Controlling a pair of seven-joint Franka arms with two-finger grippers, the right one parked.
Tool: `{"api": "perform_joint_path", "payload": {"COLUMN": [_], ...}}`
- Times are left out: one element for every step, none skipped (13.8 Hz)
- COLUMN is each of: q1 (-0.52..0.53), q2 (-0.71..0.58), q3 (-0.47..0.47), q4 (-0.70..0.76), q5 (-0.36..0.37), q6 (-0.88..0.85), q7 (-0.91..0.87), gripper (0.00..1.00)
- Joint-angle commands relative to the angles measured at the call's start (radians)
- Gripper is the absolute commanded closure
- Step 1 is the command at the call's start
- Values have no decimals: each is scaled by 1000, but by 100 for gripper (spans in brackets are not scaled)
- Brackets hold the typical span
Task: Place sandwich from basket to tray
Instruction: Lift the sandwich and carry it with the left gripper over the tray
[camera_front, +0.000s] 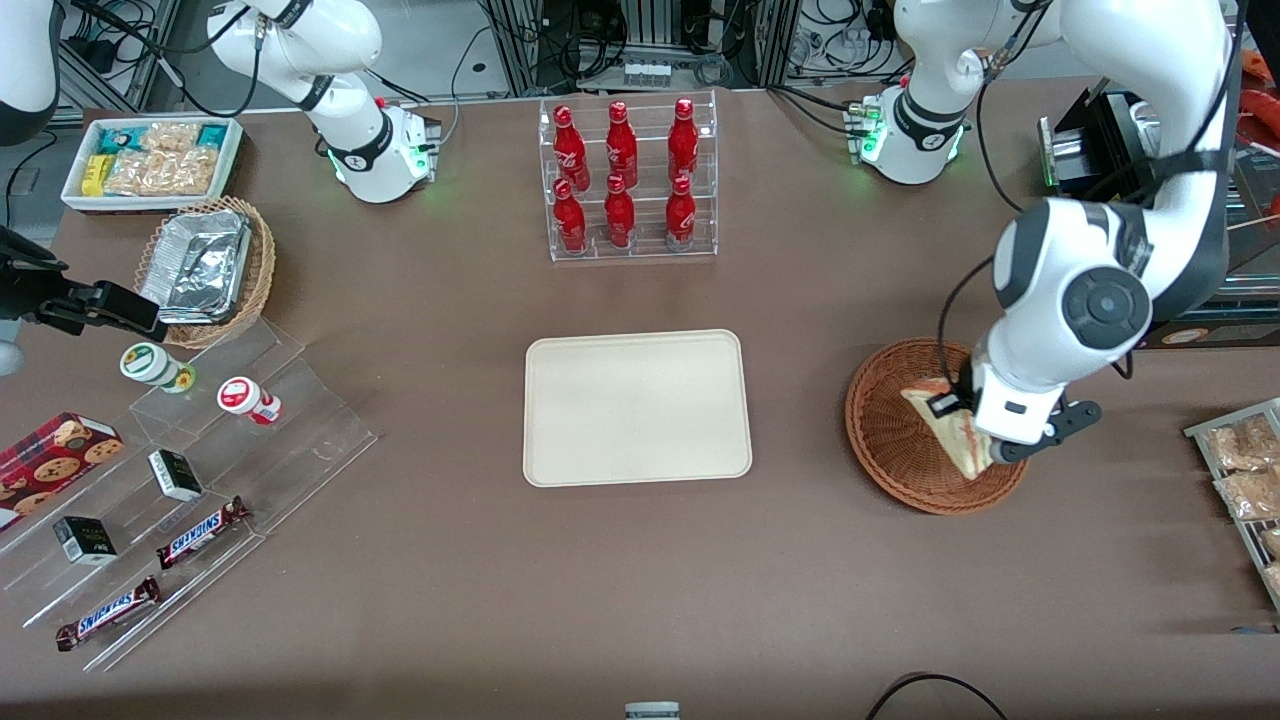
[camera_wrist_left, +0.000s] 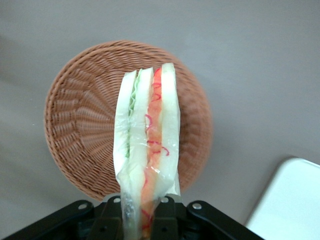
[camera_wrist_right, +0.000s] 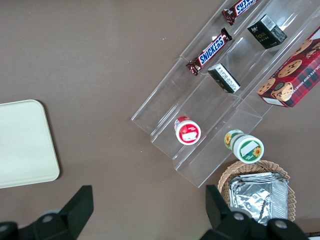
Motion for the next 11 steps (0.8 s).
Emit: {"api": "perform_joint_path", "payload": {"q1": [-89, -139, -179, -221, -262, -313, -351, -382, -408, -434, -456], "q2": [50, 72, 98, 122, 150, 186, 234, 283, 324, 363, 394], "q3": [-8, -11, -11, -11, -11, -11, -11, -11, -11, -10, -8], "q4": [99, 126, 149, 172, 195, 232, 275, 318, 353, 373, 378], "q5": [3, -2, 0, 3, 6, 6, 6, 10, 12, 13, 13], "q6": [-33, -31, -28, -24, -22, -22, -22, -19, -4, 30, 82], "q7": [-21, -26, -43, -81, -105, -122, -145, -167, -181, -190, -196], "gripper": [100, 100, 100, 100, 100, 100, 100, 100, 100, 100, 100]}}
